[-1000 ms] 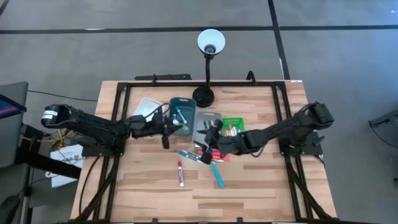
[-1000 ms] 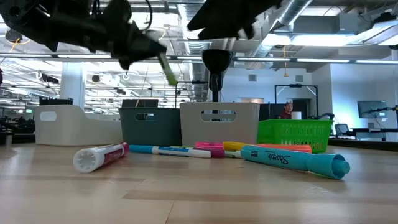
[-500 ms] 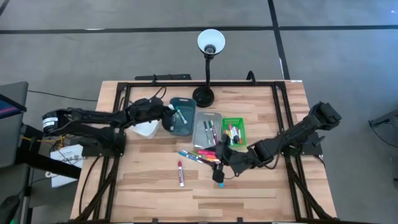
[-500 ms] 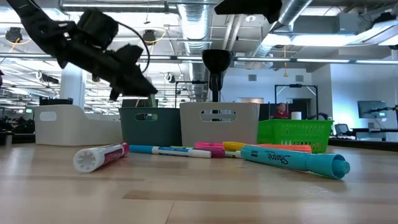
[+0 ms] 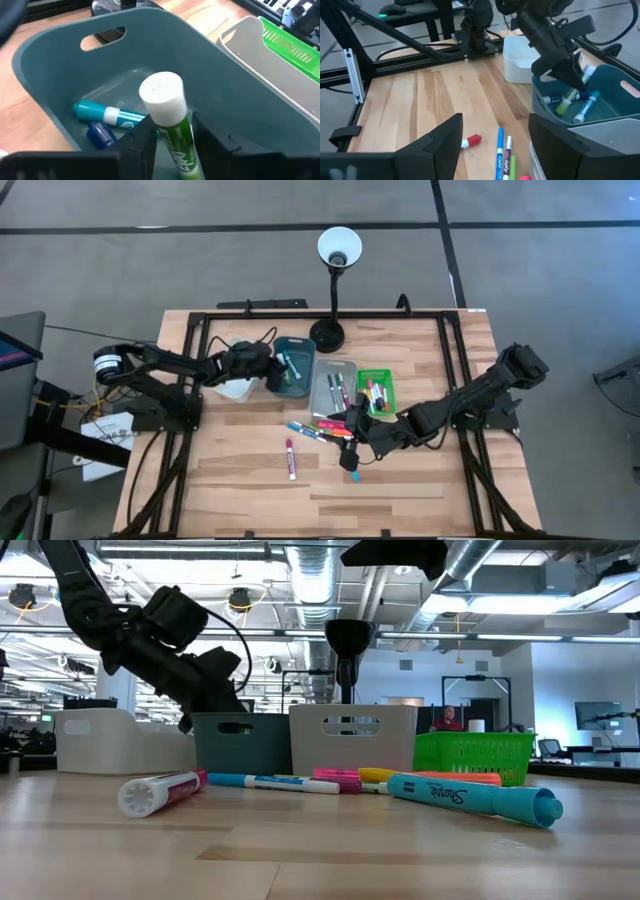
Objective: Pick & Place Markers
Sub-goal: Put the large green marker pen into the blue bin, then put the large red marker pen into the blue bin
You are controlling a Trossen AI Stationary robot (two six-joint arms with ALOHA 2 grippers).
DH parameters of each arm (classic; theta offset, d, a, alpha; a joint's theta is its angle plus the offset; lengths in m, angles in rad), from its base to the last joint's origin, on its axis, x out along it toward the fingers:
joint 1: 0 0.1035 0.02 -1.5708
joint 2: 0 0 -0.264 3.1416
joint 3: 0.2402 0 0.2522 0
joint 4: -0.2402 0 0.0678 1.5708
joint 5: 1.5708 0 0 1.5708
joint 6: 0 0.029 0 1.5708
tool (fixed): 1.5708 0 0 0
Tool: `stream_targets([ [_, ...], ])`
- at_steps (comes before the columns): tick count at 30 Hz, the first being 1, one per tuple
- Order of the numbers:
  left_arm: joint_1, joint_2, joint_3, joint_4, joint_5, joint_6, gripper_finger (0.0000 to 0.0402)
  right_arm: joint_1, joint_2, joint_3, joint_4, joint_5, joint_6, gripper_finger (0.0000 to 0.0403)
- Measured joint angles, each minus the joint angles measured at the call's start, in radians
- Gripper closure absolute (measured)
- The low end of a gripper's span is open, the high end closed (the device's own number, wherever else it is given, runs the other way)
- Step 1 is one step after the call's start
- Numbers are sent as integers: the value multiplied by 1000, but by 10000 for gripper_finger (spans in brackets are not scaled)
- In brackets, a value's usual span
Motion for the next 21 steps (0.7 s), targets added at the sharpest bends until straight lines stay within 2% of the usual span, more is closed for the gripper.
stream_targets([
  [6, 0, 7, 25, 15, -23, 2, 251, -4, 0, 0, 1, -1, 0, 187],
  [9, 3, 7, 48, 15, -64, 5, 246, -3, 0, 0, 2, -1, 0, 187],
  [13, 11, 7, 64, 16, -68, 5, 245, -3, 0, 0, 5, -2, 1, 187],
  [16, 4, 7, 64, 15, -19, 5, 245, -3, 0, 0, 3, -2, 12, 187],
  [21, -62, 5, 64, 87, 157, 21, 251, -3, 0, 0, -4, -2, 16, 187],
])
